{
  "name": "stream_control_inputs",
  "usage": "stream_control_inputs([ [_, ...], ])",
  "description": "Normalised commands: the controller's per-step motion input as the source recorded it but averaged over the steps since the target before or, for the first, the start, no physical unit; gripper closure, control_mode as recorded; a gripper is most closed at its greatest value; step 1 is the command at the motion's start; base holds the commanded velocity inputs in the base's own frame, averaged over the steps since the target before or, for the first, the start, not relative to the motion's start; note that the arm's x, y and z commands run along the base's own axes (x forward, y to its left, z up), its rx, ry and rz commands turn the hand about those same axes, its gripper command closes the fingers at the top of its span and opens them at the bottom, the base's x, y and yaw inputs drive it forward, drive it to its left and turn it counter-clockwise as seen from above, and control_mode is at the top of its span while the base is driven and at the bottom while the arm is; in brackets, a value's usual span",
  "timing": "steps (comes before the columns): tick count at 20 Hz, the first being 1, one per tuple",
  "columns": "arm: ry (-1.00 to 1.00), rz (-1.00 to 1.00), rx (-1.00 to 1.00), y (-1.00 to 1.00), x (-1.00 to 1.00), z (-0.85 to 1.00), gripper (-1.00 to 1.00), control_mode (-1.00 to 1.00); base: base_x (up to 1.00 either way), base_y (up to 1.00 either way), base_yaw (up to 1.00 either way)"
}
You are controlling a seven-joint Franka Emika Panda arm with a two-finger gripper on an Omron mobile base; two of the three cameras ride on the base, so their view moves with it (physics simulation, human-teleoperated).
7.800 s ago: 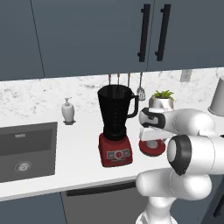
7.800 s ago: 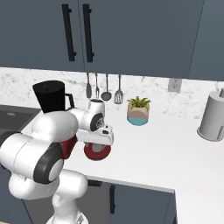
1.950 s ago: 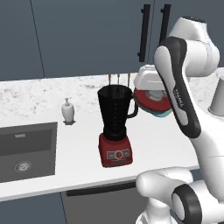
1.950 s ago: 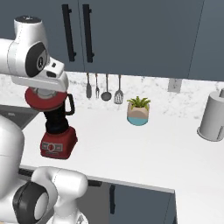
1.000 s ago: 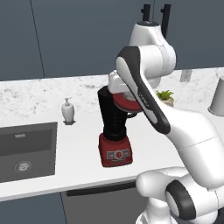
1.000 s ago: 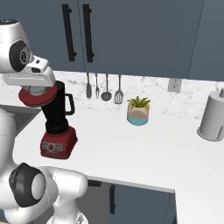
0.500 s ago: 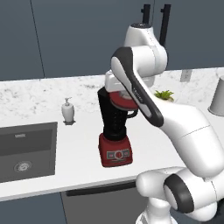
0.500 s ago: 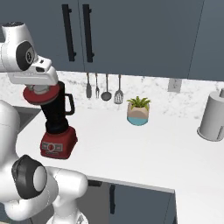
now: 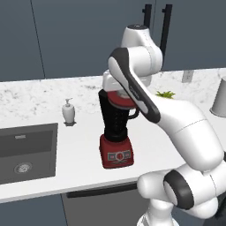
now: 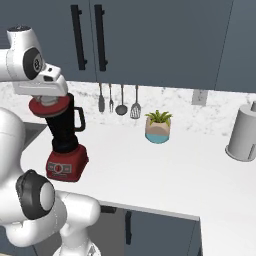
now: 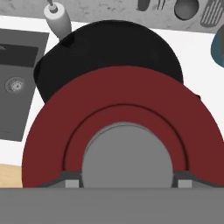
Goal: Close the lid blender by securely placing the lid on top.
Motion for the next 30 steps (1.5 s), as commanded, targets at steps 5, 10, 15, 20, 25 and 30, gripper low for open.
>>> stream_control_inputs([
  [5,0.0,0.0,0.0,0.08,0.26,0.0,1.0,-1.0,0.0,0.0,0.0],
  [10,0.0,0.0,0.0,0.06,0.24,0.0,1.0,-1.0,0.0,0.0,0.0],
  [15,0.0,0.0,0.0,0.01,0.23,0.0,1.0,-1.0,0.0,0.0,0.0],
  [20,0.0,0.0,0.0,0.01,0.26,0.0,1.0,-1.0,0.0,0.0,0.0],
  [25,0.0,0.0,0.0,0.0,0.22,0.0,1.0,-1.0,0.0,0.0,0.0],
  [30,0.0,0.0,0.0,0.0,0.23,0.0,1.0,-1.0,0.0,0.0,0.0],
])
